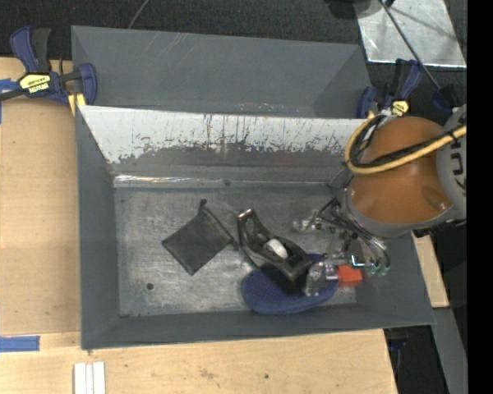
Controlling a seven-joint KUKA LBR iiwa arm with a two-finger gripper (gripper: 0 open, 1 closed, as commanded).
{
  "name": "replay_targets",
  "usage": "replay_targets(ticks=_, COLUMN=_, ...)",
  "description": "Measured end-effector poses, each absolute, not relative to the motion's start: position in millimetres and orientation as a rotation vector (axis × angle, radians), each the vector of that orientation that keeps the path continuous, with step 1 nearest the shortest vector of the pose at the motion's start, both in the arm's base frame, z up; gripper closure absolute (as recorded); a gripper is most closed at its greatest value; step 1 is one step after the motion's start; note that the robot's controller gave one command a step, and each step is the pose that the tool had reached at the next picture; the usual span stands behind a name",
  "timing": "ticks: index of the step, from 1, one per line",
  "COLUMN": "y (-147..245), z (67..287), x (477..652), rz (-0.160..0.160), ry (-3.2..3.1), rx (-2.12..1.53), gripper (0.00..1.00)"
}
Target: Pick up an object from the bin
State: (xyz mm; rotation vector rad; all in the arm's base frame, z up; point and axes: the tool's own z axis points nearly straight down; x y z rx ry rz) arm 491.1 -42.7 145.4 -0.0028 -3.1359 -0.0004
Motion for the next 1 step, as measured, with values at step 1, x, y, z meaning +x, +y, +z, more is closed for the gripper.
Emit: replay_targets(ticks=1, y=-37.9, z=86.0, x=504.0, rz=0.002, ry=-3.128, rx=-0.185, gripper=0.00)
